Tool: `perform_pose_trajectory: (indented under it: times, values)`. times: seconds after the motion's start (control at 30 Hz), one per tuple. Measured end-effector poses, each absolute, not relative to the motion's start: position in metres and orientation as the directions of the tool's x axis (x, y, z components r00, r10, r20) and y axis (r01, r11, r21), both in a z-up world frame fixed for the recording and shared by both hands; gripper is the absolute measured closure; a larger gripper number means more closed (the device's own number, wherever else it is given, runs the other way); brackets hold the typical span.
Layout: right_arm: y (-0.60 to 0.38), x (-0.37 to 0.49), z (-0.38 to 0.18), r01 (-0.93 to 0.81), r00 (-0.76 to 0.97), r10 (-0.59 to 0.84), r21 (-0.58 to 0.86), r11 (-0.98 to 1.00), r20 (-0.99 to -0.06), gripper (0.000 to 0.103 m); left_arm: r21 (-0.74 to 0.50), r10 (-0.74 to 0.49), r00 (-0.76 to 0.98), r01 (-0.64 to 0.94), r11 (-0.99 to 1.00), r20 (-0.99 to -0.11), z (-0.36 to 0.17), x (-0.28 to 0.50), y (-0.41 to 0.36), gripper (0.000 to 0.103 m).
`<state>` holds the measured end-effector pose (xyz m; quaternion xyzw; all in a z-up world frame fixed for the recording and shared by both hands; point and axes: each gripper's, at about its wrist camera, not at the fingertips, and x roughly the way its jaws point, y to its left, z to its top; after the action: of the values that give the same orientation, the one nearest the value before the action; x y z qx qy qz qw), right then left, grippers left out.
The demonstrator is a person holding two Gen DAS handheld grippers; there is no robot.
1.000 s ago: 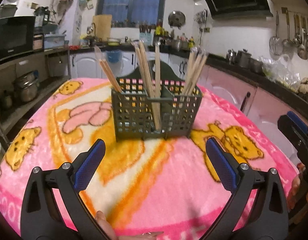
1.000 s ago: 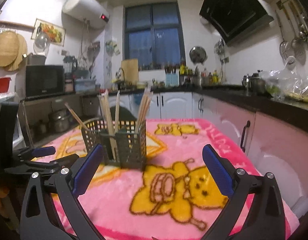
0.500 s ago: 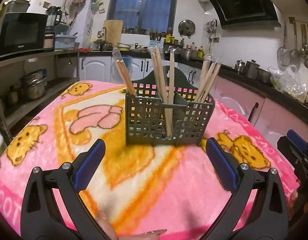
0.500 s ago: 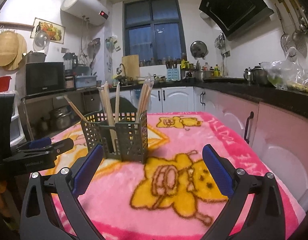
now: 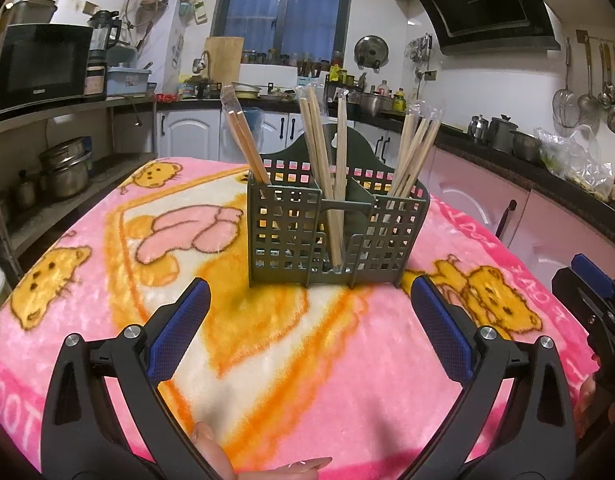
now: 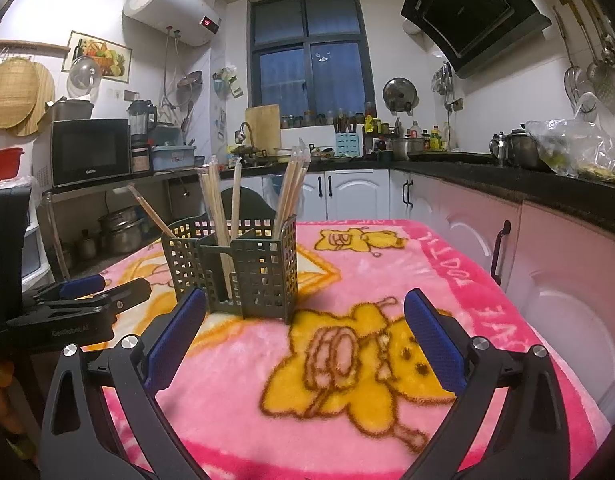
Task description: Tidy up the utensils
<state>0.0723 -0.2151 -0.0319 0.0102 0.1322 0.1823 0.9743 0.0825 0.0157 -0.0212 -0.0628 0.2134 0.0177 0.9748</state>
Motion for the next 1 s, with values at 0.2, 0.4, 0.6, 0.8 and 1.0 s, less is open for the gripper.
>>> perform_pose_trajectory:
  times: [0.2,0.4,0.6,0.8,1.0]
  values:
    - [-0.2152,0.0723,-0.0318,-0.355,0.898,0.36,0.068,0.932,-0.254,0.007,-0.115,0.005,0.908,-0.059,0.992,-0.418,-0.0213,0.0831,0.0163,0.011]
    - [-0.2156,0.0729,-0.0338,-0.349,0.899,0.355,0.069,0.935,-0.255,0.007,-0.118,0.002,0.908,-0.057,0.991,-0.419,-0.0218,0.0826,0.0169,0.011]
    - [-0.2163,0.0727,-0.0345,-0.348,0.899,0.354,0.069,0.935,-0.256,0.007,-0.116,0.004,0.909,-0.057,0.992,-0.416,-0.0223,0.0823,0.0166,0.011]
    - [-0.2163,0.0733,-0.0342,-0.348,0.9,0.353,0.068,0.935,-0.255,0.007,-0.11,0.008,0.911,-0.059,0.992,-0.413,-0.0216,0.082,0.0152,0.011]
    - [-0.2165,0.073,-0.0349,-0.349,0.899,0.355,0.071,0.935,-0.256,0.007,-0.106,0.009,0.911,-0.058,0.993,-0.413,-0.0214,0.082,0.0145,0.011]
